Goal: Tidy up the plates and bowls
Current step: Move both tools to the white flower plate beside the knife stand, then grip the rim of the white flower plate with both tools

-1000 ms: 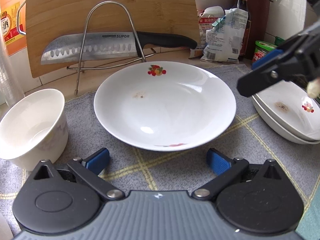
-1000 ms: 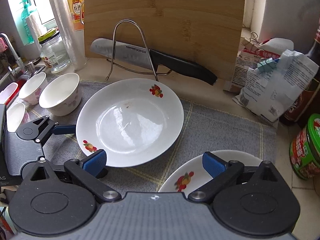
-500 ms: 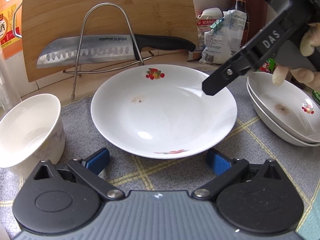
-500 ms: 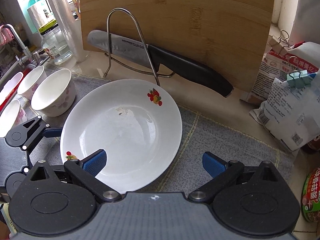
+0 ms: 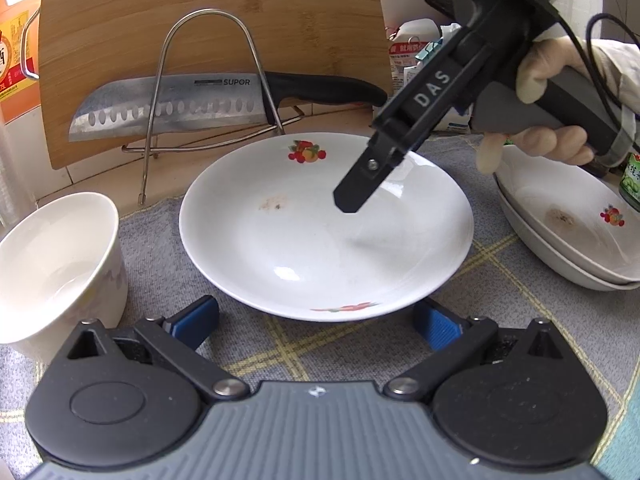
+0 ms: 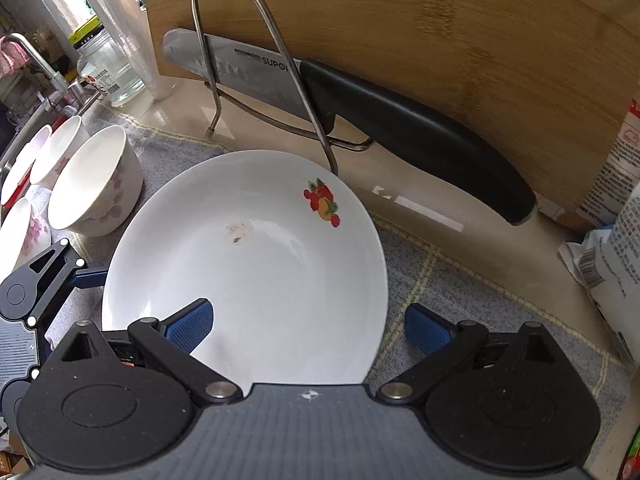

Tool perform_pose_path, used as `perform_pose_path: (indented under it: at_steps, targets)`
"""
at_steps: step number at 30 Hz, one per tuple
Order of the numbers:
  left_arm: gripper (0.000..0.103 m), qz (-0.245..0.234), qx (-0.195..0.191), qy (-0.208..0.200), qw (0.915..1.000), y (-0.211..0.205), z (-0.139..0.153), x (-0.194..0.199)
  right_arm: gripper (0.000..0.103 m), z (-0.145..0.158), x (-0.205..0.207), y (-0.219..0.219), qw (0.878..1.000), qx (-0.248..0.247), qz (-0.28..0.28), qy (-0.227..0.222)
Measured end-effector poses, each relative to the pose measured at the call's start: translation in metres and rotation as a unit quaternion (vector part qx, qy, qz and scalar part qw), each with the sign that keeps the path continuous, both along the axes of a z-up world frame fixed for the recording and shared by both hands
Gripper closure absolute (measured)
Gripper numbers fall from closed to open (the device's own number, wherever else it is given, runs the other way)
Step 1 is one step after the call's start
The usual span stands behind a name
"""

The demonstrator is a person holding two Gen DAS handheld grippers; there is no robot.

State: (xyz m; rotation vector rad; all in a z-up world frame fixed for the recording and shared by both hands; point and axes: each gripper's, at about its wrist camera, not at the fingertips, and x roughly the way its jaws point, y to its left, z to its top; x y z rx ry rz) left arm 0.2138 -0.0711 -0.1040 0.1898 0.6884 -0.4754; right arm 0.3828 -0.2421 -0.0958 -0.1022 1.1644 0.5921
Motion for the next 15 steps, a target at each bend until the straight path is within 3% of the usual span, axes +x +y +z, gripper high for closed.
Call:
perform_pose_path:
  at_steps: [15]
  targets:
    - [0.0, -0.015, 0.002, 0.001, 0.9999, 0.001, 0.002, 0.0, 0.0, 0.0, 0.024, 0.003, 0.999, 0.031, 0.014, 0.011]
